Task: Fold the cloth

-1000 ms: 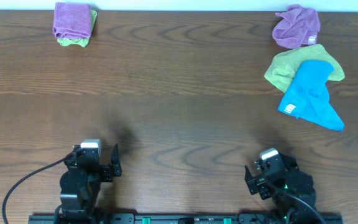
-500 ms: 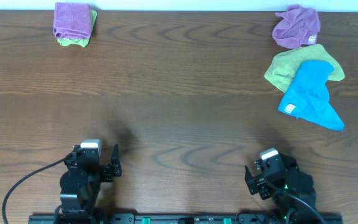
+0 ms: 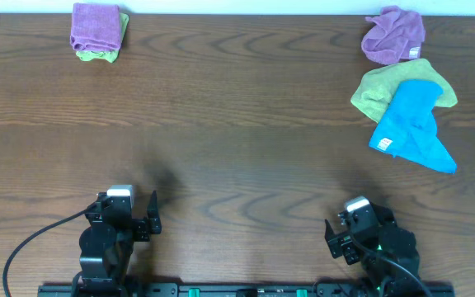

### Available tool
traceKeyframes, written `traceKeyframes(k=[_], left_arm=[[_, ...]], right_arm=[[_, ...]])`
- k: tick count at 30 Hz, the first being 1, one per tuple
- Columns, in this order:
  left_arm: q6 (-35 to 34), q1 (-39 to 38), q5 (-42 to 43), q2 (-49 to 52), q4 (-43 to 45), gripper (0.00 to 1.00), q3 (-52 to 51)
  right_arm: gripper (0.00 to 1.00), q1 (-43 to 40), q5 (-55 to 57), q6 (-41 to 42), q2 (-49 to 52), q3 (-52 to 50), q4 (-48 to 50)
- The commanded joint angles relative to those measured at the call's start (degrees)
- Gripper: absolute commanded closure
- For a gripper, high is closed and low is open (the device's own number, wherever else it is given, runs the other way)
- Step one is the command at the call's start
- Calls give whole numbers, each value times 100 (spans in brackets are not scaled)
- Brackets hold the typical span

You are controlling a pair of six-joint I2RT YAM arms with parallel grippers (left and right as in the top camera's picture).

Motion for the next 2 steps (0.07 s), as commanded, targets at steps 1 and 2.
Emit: traceKeyframes(k=[1,2], left_arm=[[-61,35,-37,-44,24,5,-76],[-61,35,-37,-44,24,5,-76]], right_arm=[[1,-17,57,-101,-61,-79,-4],[1,-17,57,-101,-61,-79,-4]])
